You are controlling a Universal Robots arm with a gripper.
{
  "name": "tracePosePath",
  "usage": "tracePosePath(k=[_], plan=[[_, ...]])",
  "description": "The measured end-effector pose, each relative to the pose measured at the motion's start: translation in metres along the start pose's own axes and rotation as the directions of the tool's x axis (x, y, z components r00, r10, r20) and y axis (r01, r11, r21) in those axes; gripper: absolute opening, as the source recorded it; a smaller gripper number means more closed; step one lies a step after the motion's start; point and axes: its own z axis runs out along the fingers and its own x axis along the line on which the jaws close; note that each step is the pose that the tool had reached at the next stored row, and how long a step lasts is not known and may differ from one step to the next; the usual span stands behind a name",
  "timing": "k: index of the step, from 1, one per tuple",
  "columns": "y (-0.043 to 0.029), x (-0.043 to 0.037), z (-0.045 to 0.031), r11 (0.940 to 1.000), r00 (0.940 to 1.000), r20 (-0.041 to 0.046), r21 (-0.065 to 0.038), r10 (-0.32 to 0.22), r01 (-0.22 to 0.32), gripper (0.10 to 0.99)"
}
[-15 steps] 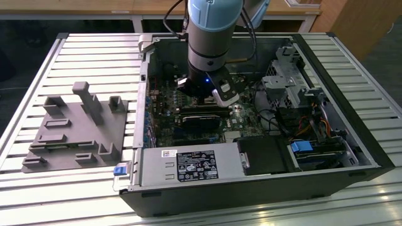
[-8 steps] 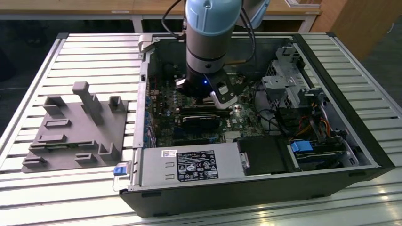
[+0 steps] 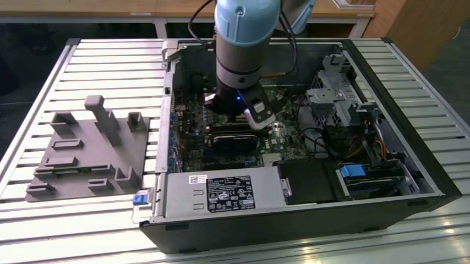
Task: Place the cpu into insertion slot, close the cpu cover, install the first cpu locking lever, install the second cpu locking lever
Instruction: 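Install the second cpu locking lever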
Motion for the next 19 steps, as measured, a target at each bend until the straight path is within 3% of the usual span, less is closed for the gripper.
tracePosePath(k=[6, 19], plan=[[-0.0019, 0.0001, 0.0035, 0.9999, 1.0, -0.0001, -0.011, 0.002, -0.002, 0.106], [-0.012, 0.0055, 0.0016, 0.9994, 1.0, 0.0002, -0.035, 0.007, -0.007, 0.106]])
